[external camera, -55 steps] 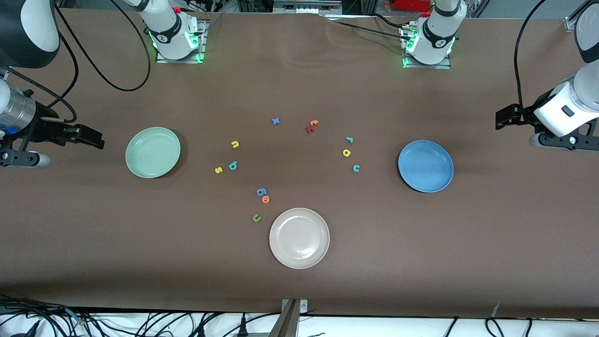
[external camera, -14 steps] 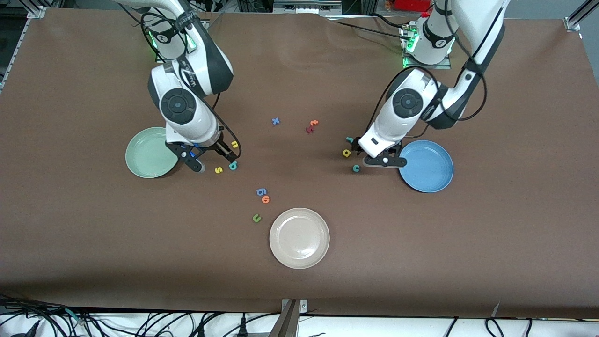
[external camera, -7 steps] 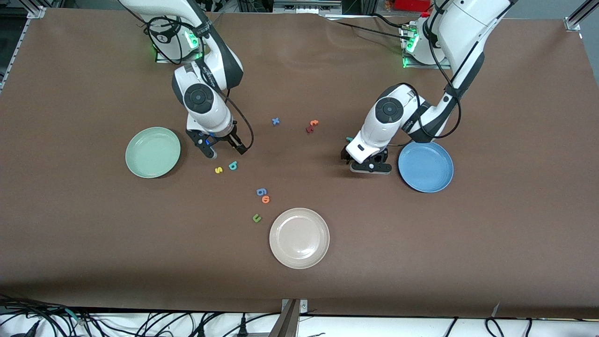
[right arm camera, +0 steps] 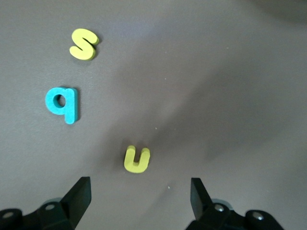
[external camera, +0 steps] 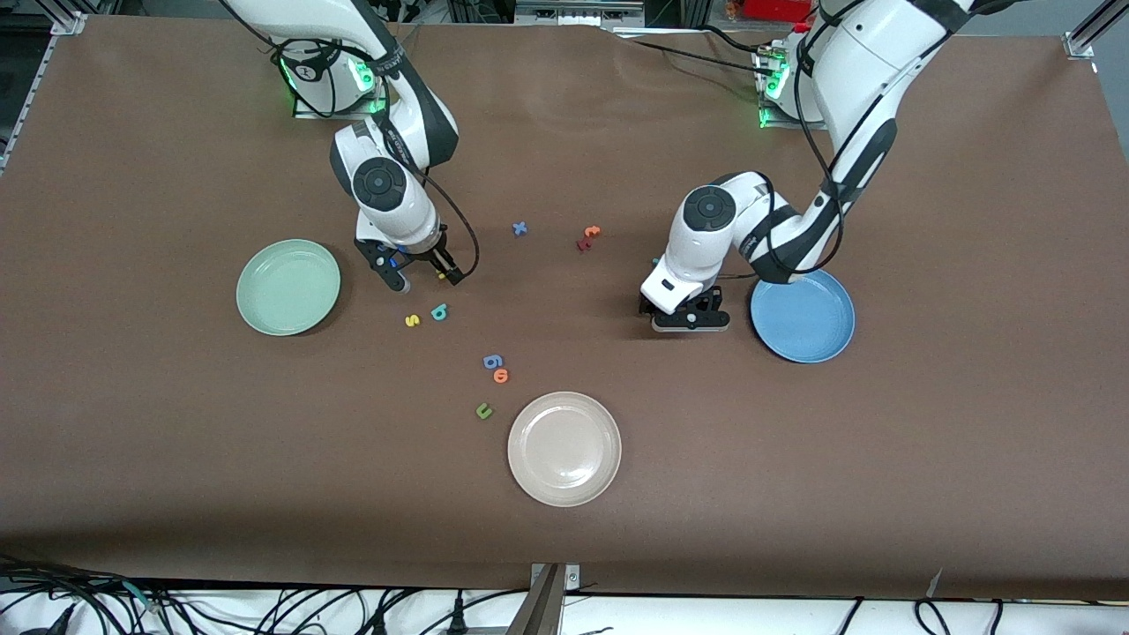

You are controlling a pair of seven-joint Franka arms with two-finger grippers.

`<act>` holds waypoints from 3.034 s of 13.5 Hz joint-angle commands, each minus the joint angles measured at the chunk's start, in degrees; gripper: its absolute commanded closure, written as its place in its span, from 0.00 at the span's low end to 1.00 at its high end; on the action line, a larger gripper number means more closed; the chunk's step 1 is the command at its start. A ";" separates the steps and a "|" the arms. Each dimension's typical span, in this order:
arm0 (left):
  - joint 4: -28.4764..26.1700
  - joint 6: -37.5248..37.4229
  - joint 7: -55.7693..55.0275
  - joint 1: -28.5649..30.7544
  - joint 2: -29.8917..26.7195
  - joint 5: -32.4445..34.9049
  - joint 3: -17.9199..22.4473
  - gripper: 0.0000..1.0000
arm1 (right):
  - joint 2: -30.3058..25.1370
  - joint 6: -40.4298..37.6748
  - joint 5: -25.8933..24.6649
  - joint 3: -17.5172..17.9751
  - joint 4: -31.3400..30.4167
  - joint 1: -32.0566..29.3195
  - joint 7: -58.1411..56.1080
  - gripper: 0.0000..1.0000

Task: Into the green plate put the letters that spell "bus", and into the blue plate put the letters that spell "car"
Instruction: 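Grasp yellow u with the right gripper while the left gripper grasps teal c, then put u on green plate with the right gripper while the left gripper drops c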

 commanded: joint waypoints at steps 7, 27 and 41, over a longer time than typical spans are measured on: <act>1.72 -0.36 -5.74 -0.84 1.27 3.54 0.31 0.52 | 3.15 4.66 0.68 0.33 -0.31 -0.31 0.73 0.24; 1.37 -2.56 -10.75 -2.34 0.30 3.54 -0.04 0.53 | -4.13 -16.91 0.59 -5.45 7.05 -0.49 -8.72 1.00; 4.43 -9.45 -9.62 -1.73 -0.58 2.93 -0.12 0.88 | -5.20 -20.27 0.59 -31.49 0.07 -1.10 -64.12 1.00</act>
